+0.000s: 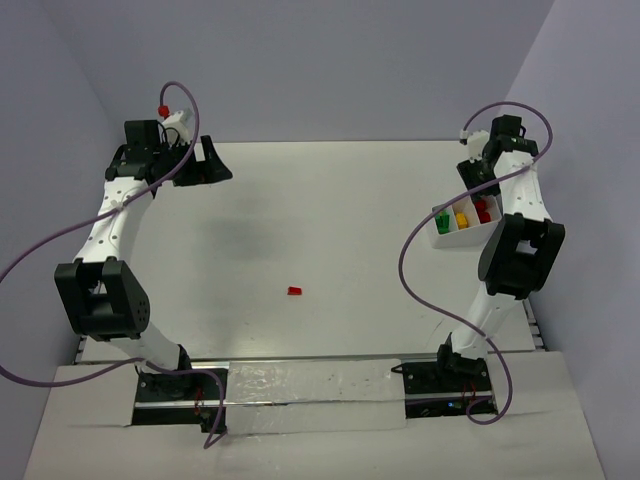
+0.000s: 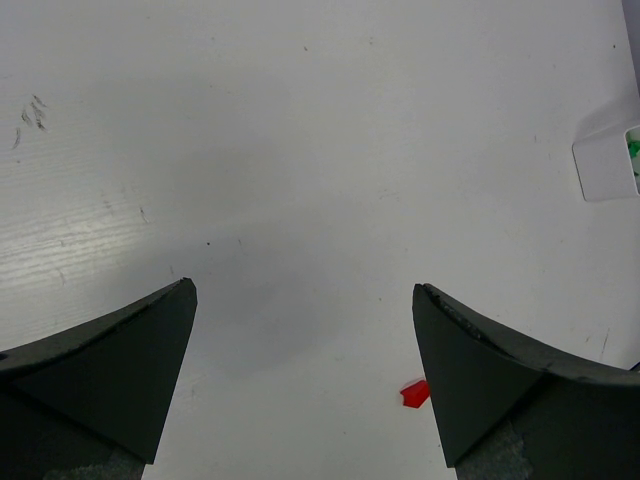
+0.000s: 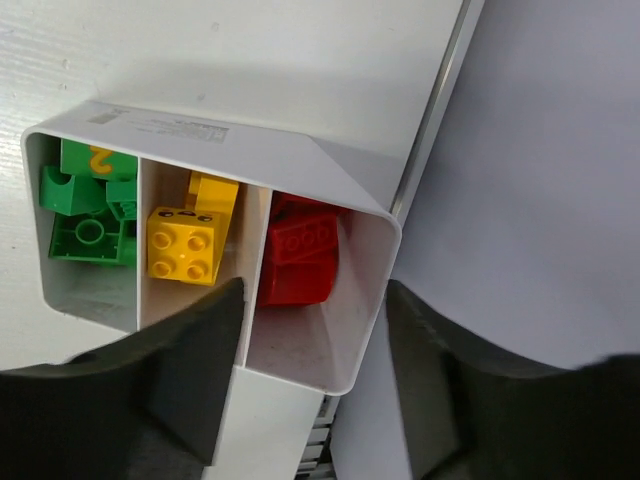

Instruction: Sort the legos into containers by color

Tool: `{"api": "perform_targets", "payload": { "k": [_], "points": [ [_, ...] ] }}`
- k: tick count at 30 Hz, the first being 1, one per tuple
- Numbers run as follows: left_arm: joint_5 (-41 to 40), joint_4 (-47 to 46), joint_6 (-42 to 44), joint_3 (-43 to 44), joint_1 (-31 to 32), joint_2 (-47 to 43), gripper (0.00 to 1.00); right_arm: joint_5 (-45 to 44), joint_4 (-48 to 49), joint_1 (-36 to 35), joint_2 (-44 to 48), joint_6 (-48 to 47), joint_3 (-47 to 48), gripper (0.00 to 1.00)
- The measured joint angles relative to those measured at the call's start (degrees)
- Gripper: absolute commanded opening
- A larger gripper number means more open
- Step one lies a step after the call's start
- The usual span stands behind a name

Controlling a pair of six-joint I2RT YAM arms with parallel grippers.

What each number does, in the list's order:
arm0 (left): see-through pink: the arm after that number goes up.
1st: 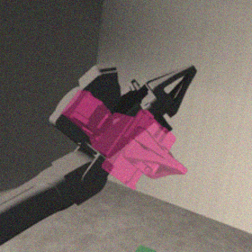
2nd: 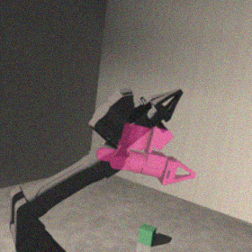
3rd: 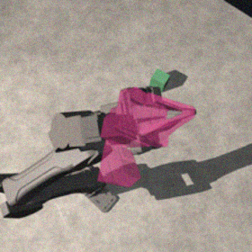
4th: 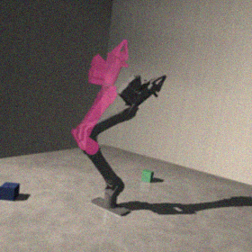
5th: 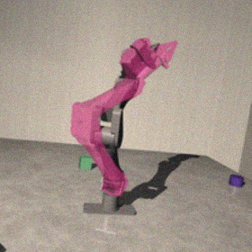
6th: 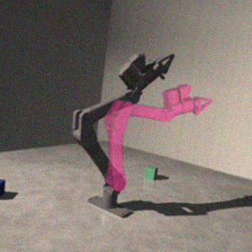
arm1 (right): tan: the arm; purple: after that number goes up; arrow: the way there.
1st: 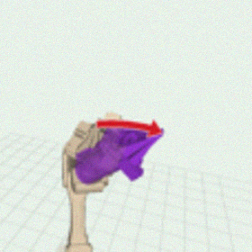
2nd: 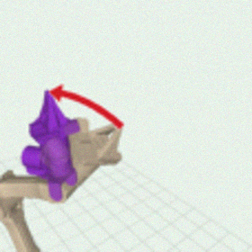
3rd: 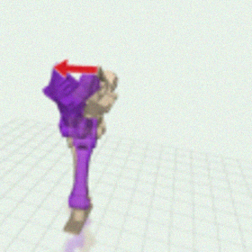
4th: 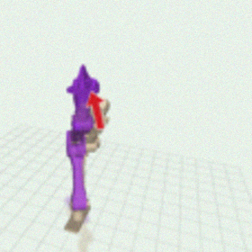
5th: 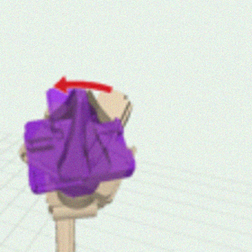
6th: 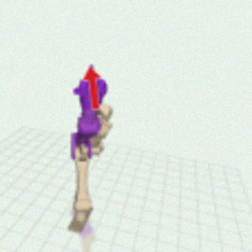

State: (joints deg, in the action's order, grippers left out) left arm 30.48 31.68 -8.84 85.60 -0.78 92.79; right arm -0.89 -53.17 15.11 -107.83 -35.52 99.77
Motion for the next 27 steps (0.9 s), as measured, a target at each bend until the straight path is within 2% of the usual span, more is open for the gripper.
{"api": "perform_targets", "payload": {
  "k": [7,11,12,14,16,20,27],
  "points": [
    [0.0,0.09,-0.02,0.25,0.0,0.02,0.99,3.24,-1.47,-0.61,0.57,0.47,1.15,0.71],
    [0.08,0.26,-0.02,1.08,0.0,0.02,0.99,7.45,-2.56,-4.46,4.65,1.3,1.53,0.79],
    [0.22,0.31,-0.02,1.28,0.0,0.02,0.99,8.83,-2.69,-6.68,6.21,1.57,1.53,0.82],
    [1.05,0.45,-0.08,1.42,-0.04,0.02,0.99,12.26,-2.69,-12.73,9.09,2.43,1.48,0.99],
    [2.86,0.7,-0.23,1.45,-0.41,0.02,0.99,16.08,-1.89,-20.12,11.73,3.42,0.71,1.0],
    [7.72,1.16,-1.28,1.45,-2.98,0.02,0.99,21.48,1.75,-33.51,14.55,6.75,-6.78,1.0],
    [9.19,1.78,-1.46,1.45,-5.66,0.02,0.99,25.63,7.73,-51.42,7.73,10.17,-16.03,1.0]
  ]
}}
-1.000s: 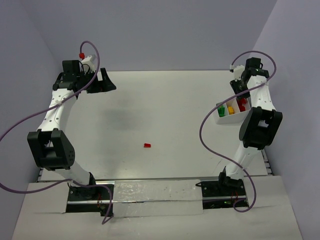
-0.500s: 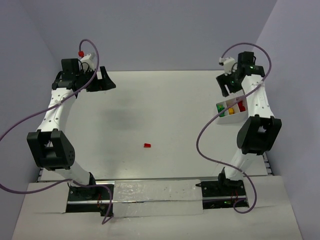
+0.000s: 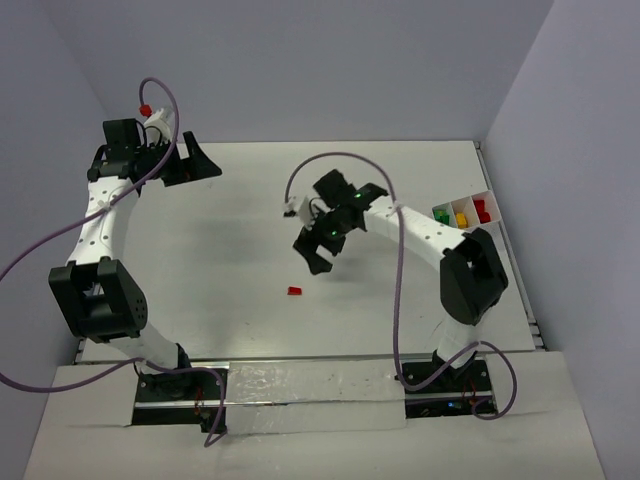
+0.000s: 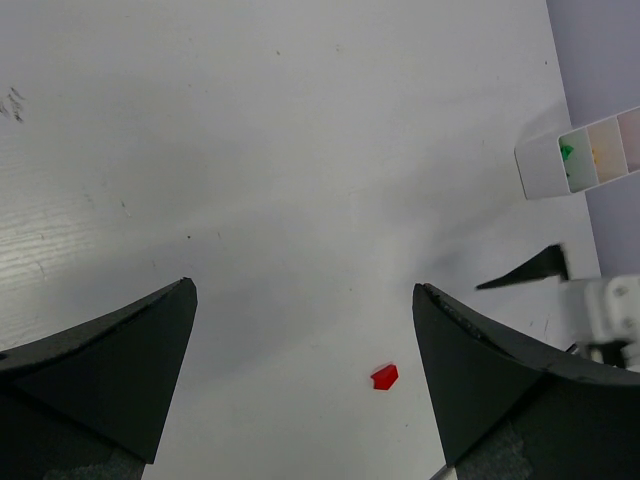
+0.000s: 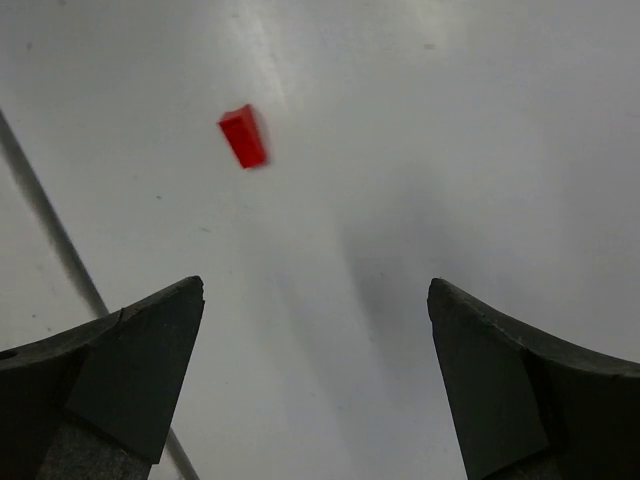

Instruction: Sort the legos into containers by color

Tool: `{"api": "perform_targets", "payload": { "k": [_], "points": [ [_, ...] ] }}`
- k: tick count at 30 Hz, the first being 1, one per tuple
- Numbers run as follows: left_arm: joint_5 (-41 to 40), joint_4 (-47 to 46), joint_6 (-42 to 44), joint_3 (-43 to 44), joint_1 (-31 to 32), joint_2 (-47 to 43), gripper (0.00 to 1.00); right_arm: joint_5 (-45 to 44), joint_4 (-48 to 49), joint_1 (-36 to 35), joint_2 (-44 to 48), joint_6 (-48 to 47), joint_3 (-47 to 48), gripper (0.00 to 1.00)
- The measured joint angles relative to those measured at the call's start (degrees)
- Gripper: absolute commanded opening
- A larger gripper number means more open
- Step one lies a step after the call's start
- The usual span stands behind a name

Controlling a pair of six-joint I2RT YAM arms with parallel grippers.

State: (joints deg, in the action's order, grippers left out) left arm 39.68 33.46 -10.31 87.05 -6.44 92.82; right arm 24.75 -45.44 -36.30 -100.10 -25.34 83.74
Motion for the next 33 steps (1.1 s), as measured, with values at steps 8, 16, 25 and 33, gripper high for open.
{"api": "perform_targets", "payload": {
  "k": [8,16,25,33],
  "points": [
    [0.09,0.21,0.0,-0.04,0.0,-0.02,0.99,1.42,4.91,-10.28,-6.03,-2.4,-5.1,1.0],
    [0.06,0.23,0.05,-0.04,0.0,-0.02,0.99,-3.79,9.94,-14.4,-9.96,-4.98,-5.11,0.94],
    [0.02,0.21,0.07,-0.04,0.0,-0.02,0.99,-8.34,13.28,-17.38,-12.52,-6.93,-5.0,0.81],
    [-0.35,0.21,0.09,-0.04,0.0,-0.02,0.99,-10.33,14.72,-17.93,-14.7,-7.61,-4.12,0.36]
  ]
}}
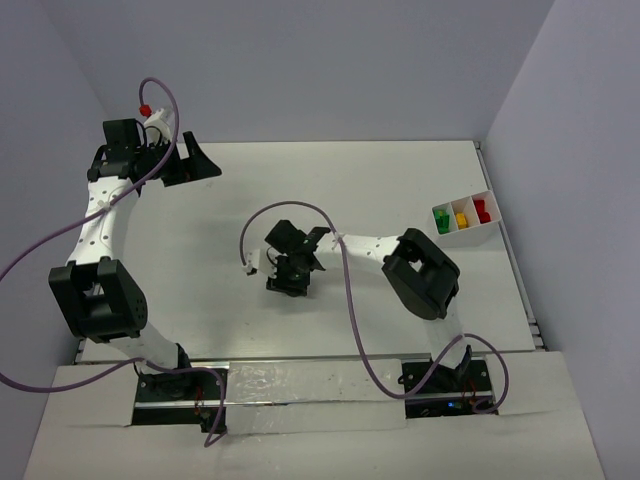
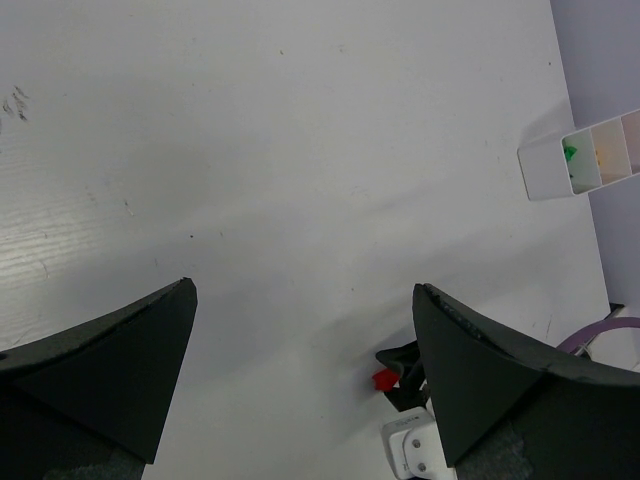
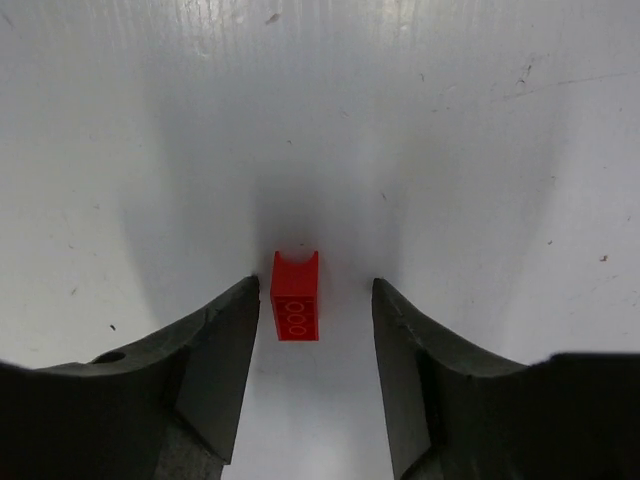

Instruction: Sort the legos into containers by color

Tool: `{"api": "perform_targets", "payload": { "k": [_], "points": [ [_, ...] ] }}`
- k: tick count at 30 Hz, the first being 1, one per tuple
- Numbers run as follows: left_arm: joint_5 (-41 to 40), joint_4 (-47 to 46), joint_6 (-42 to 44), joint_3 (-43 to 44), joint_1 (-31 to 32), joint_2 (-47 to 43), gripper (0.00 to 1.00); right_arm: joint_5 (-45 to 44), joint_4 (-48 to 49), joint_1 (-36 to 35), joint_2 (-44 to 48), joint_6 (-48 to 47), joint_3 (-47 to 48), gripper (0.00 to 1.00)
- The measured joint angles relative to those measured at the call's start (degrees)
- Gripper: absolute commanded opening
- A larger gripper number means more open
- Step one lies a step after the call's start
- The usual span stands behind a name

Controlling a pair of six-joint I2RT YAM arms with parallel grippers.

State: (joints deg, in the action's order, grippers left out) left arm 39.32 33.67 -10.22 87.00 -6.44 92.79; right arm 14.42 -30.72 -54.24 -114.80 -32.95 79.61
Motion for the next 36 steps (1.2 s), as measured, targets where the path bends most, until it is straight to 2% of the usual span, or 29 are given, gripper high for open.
{"api": "perform_targets", "payload": {
  "k": [3,5,12,16,19,25,29,32,36],
  "points": [
    [-0.09,0.0,0.0,-0.01,0.0,0.01,0.99,-0.46,0.11,0.0,-0.04,0.03,0.0,0.17],
    [-0.14,0.0,0.0,-0.02,0.0,0.01,0.99,-0.74,0.17,0.0,-0.04,0.12,0.0,0.11],
    [-0.47,0.0,0.04,-0.02,0.0,0.0,0.99,-1.3,-0.72,0.28,1.0,0.41,-0.43,0.03],
    [-0.49,-0.02,0.3,-0.09,0.06,-0.05,0.99,0.86,-4.67,3.41,7.26,1.76,-1.42,0.0],
    [-2.09,-0.04,1.05,-0.53,1.24,-0.71,0.99,2.86,-7.34,12.55,15.32,2.8,-1.0,0.0],
    [-9.4,-0.89,3.3,-2.39,9.64,-3.35,0.99,2.64,-11.36,39.11,24.93,3.28,3.52,0.0],
    [-12.84,-1.09,4.12,-2.47,12.7,-3.61,0.99,1.61,-16.01,51.03,26.0,1.36,5.45,0.0],
    [-14.2,-1.14,4.51,-2.47,12.75,-3.58,0.99,-0.89,-18.58,60.35,25.62,-0.26,7.16,0.0],
    [-15.09,-1.25,4.58,-2.47,12.79,-3.56,0.99,-5.95,-20.28,69.12,23.52,-1.4,11.8,0.0]
  ]
}}
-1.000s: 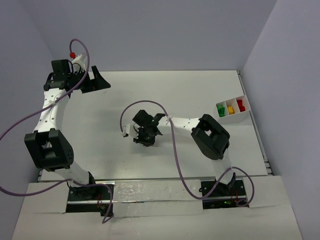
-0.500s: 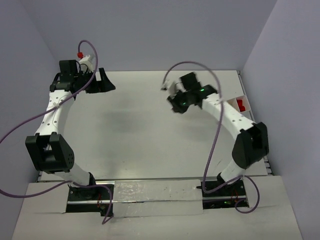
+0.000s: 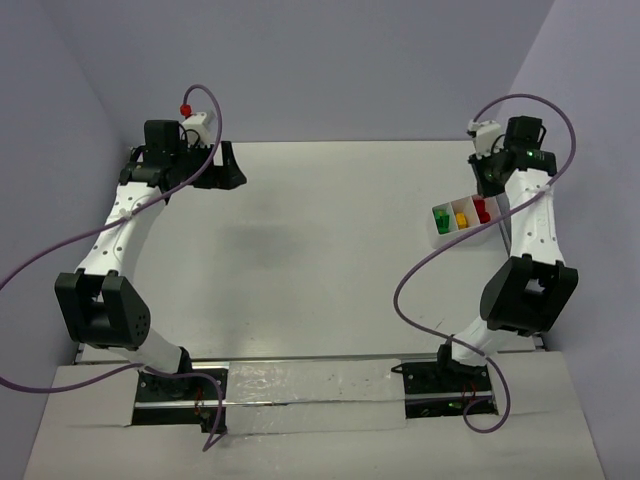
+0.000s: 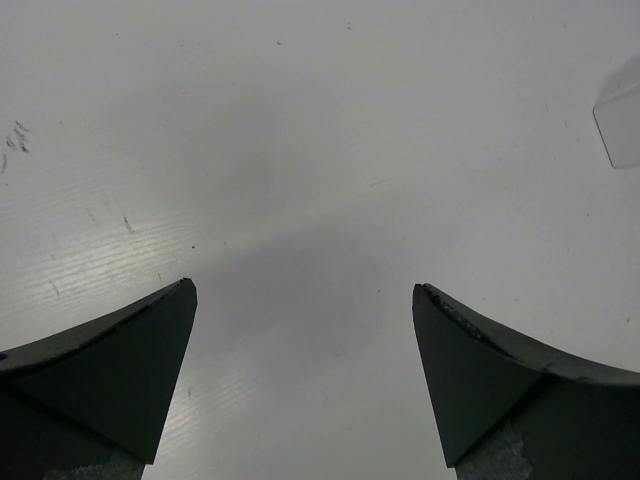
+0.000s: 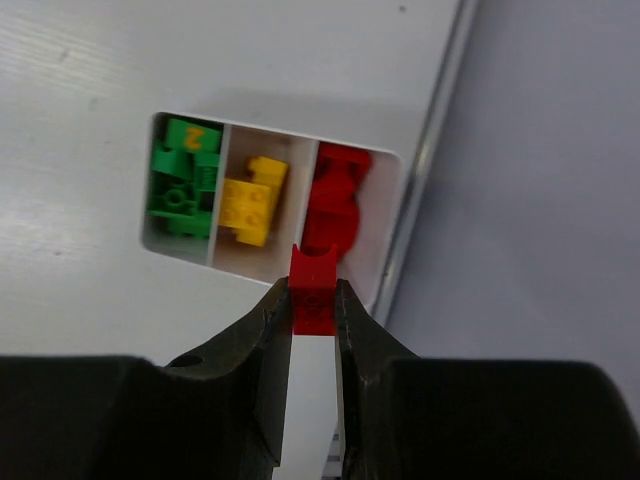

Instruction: Sort the legos into containers by color

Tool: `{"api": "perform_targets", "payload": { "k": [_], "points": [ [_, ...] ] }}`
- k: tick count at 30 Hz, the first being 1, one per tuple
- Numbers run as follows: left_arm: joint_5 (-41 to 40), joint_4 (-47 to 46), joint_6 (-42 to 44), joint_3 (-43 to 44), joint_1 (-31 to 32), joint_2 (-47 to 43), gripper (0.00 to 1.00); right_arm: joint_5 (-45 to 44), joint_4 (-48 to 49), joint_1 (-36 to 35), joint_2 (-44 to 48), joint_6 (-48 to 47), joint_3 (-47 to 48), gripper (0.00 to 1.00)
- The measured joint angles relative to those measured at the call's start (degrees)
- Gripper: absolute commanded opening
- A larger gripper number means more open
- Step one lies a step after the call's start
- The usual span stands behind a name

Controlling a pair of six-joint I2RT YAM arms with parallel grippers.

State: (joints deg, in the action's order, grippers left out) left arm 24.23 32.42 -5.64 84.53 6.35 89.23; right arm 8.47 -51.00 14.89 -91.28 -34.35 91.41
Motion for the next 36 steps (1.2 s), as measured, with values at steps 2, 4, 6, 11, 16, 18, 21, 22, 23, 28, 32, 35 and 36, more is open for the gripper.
{"api": "perform_targets", "payload": {
  "k": [2,4,6,11,16,18,21,22,23,28,32,35,36],
  "points": [
    [-0.16,-0.02,0.13,0.0,0.0,0.0,0.99,-1.97,-0.08,1.92,-1.66,-0.24,1.92,0.0],
    [-0.37,-0.02,0.15,0.01,0.0,0.0,0.99,-3.53,-0.24,2.74,-3.26,-0.53,2.39,0.01],
    [-0.48,-0.02,0.17,0.0,0.0,0.0,0.99,-4.39,-0.79,2.89,-4.73,-0.86,2.37,0.02],
    [-0.78,0.0,0.31,0.0,0.0,0.02,0.99,-5.33,-0.97,2.89,-7.41,-1.55,1.83,0.03],
    [-1.23,-0.02,0.42,0.0,0.0,0.04,0.99,-6.18,-0.9,3.0,-8.9,-1.66,1.4,0.08],
    [-1.32,-0.02,0.42,0.0,0.0,0.07,0.99,-6.69,-0.82,3.07,-9.69,-1.77,1.4,0.13],
    [-1.34,-0.02,0.42,0.0,0.0,0.24,0.99,-7.31,-0.82,3.09,-11.04,-1.96,1.4,0.26],
    [-1.35,-0.02,0.42,0.0,0.0,0.33,0.99,-7.41,-0.82,3.1,-11.43,-2.07,1.39,0.31],
    [-1.38,-0.02,0.42,0.0,0.0,0.43,0.99,-7.56,-0.79,3.11,-11.75,-2.19,1.38,0.35],
    [-1.56,-0.01,0.54,0.0,0.0,0.59,0.99,-8.48,-0.7,3.13,-12.38,-2.67,1.38,0.49],
    [-1.58,0.0,0.56,0.0,0.0,0.61,0.99,-8.37,-0.73,3.12,-12.4,-2.75,1.48,0.59],
    [-1.6,0.0,0.57,0.02,0.0,0.61,0.99,-8.34,-0.88,3.14,-12.38,-2.84,2.03,0.61],
    [-1.6,0.0,0.55,0.02,0.0,0.61,0.99,-8.14,-1.0,3.16,-12.39,-2.83,2.31,0.62]
  ]
}}
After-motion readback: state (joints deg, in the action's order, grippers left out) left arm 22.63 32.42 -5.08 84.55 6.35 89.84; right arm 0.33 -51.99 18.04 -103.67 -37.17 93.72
